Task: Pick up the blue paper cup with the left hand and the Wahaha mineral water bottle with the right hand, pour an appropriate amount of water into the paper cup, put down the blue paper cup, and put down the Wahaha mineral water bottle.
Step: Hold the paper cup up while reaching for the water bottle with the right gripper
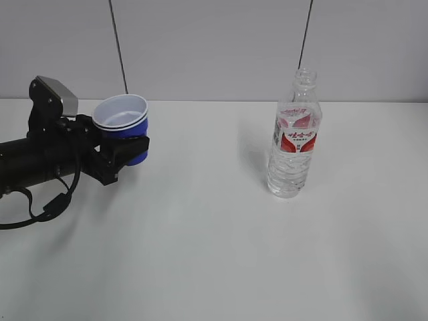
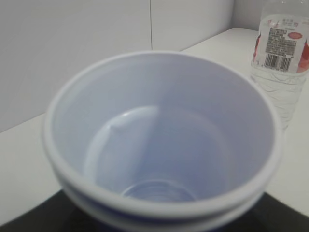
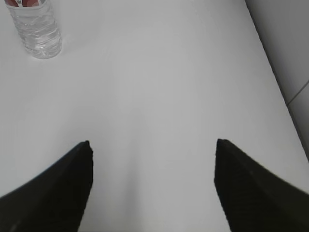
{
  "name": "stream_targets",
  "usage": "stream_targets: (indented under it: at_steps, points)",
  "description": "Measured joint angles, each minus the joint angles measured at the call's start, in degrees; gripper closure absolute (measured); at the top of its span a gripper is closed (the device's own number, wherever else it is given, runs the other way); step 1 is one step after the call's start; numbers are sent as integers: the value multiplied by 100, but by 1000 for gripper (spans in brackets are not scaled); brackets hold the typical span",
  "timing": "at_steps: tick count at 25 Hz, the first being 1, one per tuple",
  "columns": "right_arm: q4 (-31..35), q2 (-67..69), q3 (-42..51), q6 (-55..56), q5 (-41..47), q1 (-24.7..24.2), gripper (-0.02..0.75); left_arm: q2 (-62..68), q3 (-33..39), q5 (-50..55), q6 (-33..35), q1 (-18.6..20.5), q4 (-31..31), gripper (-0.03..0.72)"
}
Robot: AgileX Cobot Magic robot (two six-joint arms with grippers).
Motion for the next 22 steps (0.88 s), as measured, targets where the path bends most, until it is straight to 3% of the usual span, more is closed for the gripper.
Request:
stream_targets:
  at_steps: [17,22]
  points:
    - [79,0,-23,0,-33,0,124,-13,0,-8,-136,0,-51,248]
    - [651,0,-105,0,-1100,0,119,-13,0,-8,-210,0,-86,248]
